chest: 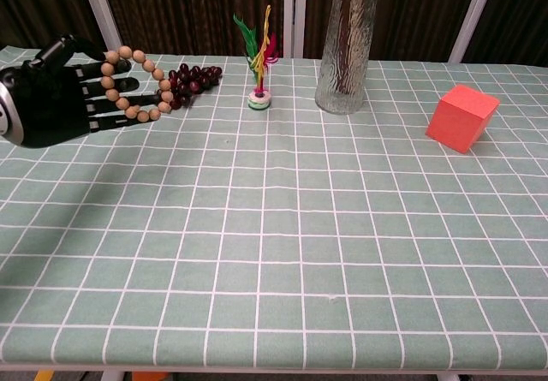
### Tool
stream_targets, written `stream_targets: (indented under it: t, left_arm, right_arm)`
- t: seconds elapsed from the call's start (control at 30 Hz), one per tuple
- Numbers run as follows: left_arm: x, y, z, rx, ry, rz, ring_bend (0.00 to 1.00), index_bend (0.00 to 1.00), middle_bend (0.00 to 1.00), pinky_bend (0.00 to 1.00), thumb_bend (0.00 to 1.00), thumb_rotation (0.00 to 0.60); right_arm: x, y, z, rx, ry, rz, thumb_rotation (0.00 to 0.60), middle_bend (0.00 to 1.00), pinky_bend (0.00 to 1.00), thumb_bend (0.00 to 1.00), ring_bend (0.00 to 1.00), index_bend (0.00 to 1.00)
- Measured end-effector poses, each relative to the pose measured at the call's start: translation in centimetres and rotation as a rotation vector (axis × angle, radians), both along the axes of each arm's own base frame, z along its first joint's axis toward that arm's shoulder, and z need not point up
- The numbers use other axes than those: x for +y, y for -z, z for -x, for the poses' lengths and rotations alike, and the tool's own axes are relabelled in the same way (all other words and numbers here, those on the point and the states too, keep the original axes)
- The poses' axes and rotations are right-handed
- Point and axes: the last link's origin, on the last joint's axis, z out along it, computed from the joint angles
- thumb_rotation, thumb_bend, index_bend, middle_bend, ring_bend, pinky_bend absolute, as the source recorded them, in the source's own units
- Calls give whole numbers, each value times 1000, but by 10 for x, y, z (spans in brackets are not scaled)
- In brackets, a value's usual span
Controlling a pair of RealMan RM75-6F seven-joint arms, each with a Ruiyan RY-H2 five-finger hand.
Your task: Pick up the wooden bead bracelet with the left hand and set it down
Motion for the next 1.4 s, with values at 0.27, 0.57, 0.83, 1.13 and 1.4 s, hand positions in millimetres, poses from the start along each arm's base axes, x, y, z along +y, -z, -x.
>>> stream_targets:
  t: [0.27, 0.57, 0.83, 1.13, 1.4]
  left_arm:
    - [2, 0, 3, 45, 40, -50, 296, 541, 628, 159, 467, 135]
    - [-2, 8, 5, 196, 175, -93, 301, 586, 680, 161, 467, 258]
    - [-3, 11, 3, 201, 189, -89, 320, 611, 723, 152, 469, 276]
    - [-3, 13, 5, 207, 186, -84, 325, 630, 731, 147, 508, 276]
    - [-2, 14, 5, 211, 183, -85, 339, 640, 739, 147, 527, 303]
  right_arm:
    - [0, 1, 0, -1, 1, -3, 600, 71, 0, 103, 0, 0]
    - [3, 1, 1, -1, 7, -3, 600, 71, 0, 103, 0, 0]
    - [4, 1, 1, -1, 12, -1, 600, 72, 0, 102, 0, 0]
    - [3, 1, 1, 0, 14, 1, 600, 72, 0, 101, 0, 0]
    - [3, 1, 1, 0, 14, 3, 600, 73, 0, 101, 0, 0]
